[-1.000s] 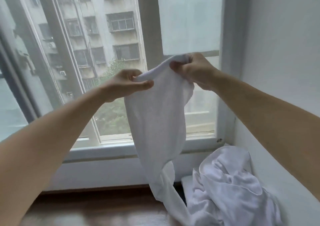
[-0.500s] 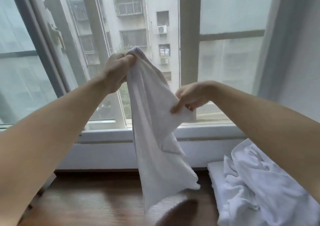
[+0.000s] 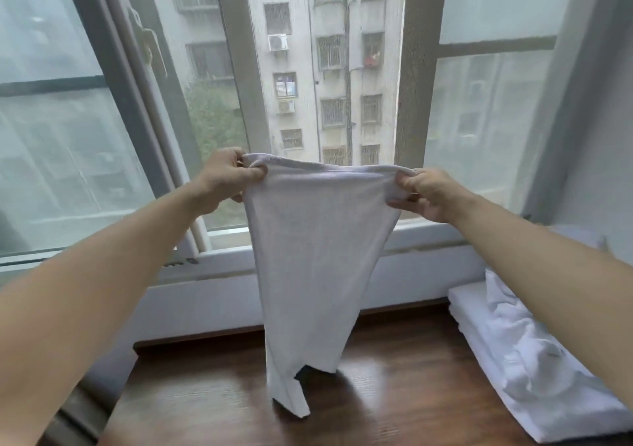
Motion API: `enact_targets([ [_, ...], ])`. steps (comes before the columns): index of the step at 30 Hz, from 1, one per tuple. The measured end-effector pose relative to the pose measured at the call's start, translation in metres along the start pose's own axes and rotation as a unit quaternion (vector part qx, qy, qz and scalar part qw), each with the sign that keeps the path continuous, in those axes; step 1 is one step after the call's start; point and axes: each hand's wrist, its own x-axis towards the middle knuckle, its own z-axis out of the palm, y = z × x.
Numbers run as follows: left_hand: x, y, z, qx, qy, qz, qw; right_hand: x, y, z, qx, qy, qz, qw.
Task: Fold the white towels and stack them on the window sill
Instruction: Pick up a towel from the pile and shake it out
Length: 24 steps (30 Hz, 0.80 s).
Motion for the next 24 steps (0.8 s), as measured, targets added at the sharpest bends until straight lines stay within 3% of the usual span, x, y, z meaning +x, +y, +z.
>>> enact_targets([
  [4, 0.006, -0.015, -0.023, 0.019, 0.016, -0.031, 0.999, -0.006, -0.011, 0.02, 0.021, 0.054, -0.032, 0.998],
  [8, 0.013, -0.008, -0.027, -0.164, 0.017, -0.078, 0.983, -0.006, -0.038, 0.032, 0.023, 0.069, -0.082, 0.994],
  [10, 0.02, 0.0, -0.027, -0.202, 0.037, -0.083, 0.975, -0.004, -0.055, 0.036, 0.011, 0.061, -0.103, 0.993],
  [16, 0.03, 0.024, -0.023, -0.237, 0.127, -0.048, 0.962, -0.002, -0.094, 0.035, 0.004, 0.058, -0.156, 0.986],
  [24, -0.058, 0.038, -0.016, -0.165, 0.111, 0.013, 0.98, -0.061, -0.084, -0.003, -0.051, 0.021, -0.175, 0.983],
])
